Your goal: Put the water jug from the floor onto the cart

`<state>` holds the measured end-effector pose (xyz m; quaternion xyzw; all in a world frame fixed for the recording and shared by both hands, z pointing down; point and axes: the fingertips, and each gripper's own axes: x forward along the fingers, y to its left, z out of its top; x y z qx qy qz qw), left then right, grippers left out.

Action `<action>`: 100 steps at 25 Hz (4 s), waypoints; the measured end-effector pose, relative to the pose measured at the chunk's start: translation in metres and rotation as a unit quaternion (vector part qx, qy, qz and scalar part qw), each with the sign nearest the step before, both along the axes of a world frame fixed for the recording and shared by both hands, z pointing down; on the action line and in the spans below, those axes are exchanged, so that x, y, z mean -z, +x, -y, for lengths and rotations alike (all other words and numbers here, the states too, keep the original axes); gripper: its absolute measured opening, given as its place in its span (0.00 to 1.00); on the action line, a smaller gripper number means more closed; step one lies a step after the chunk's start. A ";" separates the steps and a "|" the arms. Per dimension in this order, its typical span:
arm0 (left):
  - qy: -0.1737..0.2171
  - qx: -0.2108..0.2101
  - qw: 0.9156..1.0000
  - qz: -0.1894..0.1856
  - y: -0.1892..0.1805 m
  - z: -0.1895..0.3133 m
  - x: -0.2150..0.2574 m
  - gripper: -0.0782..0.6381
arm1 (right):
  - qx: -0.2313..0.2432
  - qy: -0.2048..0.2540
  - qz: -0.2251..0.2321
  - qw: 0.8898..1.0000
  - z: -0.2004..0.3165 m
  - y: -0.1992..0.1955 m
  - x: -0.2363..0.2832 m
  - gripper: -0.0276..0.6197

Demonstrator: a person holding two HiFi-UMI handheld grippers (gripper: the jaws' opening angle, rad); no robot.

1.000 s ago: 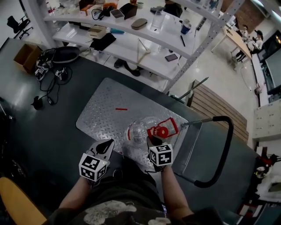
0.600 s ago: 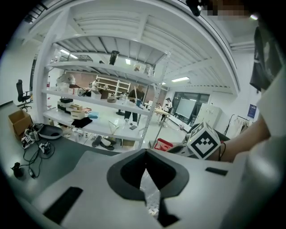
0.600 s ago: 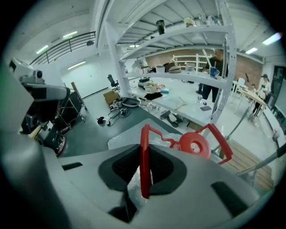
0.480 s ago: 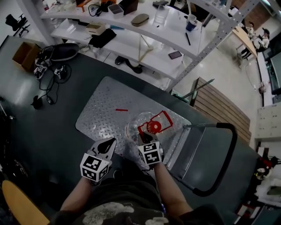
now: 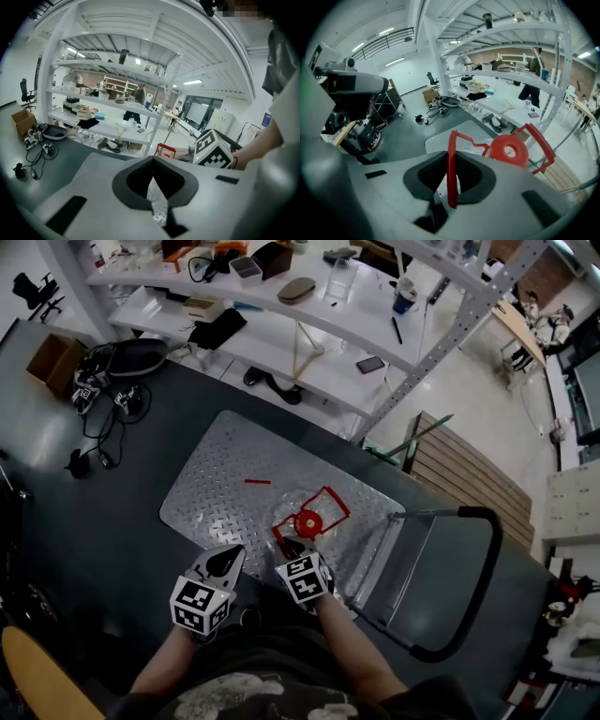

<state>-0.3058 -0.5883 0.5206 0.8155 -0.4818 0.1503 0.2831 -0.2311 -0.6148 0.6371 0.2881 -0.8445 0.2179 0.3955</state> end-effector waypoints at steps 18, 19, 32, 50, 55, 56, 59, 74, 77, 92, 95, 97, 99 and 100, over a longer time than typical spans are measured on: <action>0.038 0.034 0.999 -0.006 -0.028 -0.091 0.028 0.12 | -0.063 0.104 0.062 0.991 -0.031 0.004 0.062 0.22; 0.041 0.036 0.998 -0.010 -0.030 -0.100 0.031 0.12 | -0.066 0.118 0.067 0.989 -0.037 0.004 0.072 0.22; 0.052 -0.015 0.998 -0.027 -0.027 -0.196 0.046 0.12 | -0.180 0.199 0.158 0.950 -0.145 0.042 0.183 0.22; 0.091 -0.028 0.995 -0.035 0.144 -0.336 0.066 0.12 | -0.204 0.219 0.178 0.937 -0.321 0.210 0.211 0.03; 0.092 -0.026 0.995 -0.034 0.197 -0.416 0.060 0.12 | -0.194 0.205 0.183 0.942 -0.394 0.248 0.195 0.03; 0.091 -0.025 0.995 -0.032 0.205 -0.433 0.058 0.12 | -0.188 0.204 0.184 0.943 -0.410 0.253 0.193 0.03; 0.085 -0.017 0.996 -0.029 0.228 -0.481 0.054 0.12 | -0.177 0.194 0.187 0.947 -0.456 0.268 0.183 0.03; 0.070 -0.041 0.996 -0.025 0.277 -0.625 0.072 0.12 | -0.221 0.160 0.184 0.944 -0.595 0.323 0.170 0.03; 0.079 -0.046 0.995 -0.033 0.273 -0.651 0.074 0.12 | -0.228 0.163 0.176 0.944 -0.620 0.322 0.167 0.03; 0.103 -0.032 0.993 -0.050 0.171 -0.843 0.082 0.12 | -0.229 0.239 0.156 0.931 -0.812 0.237 0.208 0.03; 0.105 -0.042 0.992 -0.054 0.162 -0.861 0.083 0.12 | -0.228 0.250 0.143 0.930 -0.838 0.228 0.216 0.03; 0.108 -0.048 0.991 -0.057 0.159 -0.868 0.086 0.12 | -0.230 0.253 0.136 0.930 -0.852 0.225 0.219 0.03; 0.111 -0.054 0.990 -0.061 0.158 -0.873 0.088 0.12 | -0.233 0.255 0.130 0.929 -0.863 0.226 0.220 0.03; 0.112 -0.056 0.990 -0.063 0.158 -0.875 0.089 0.12 | -0.235 0.256 0.128 0.929 -0.867 0.227 0.221 0.03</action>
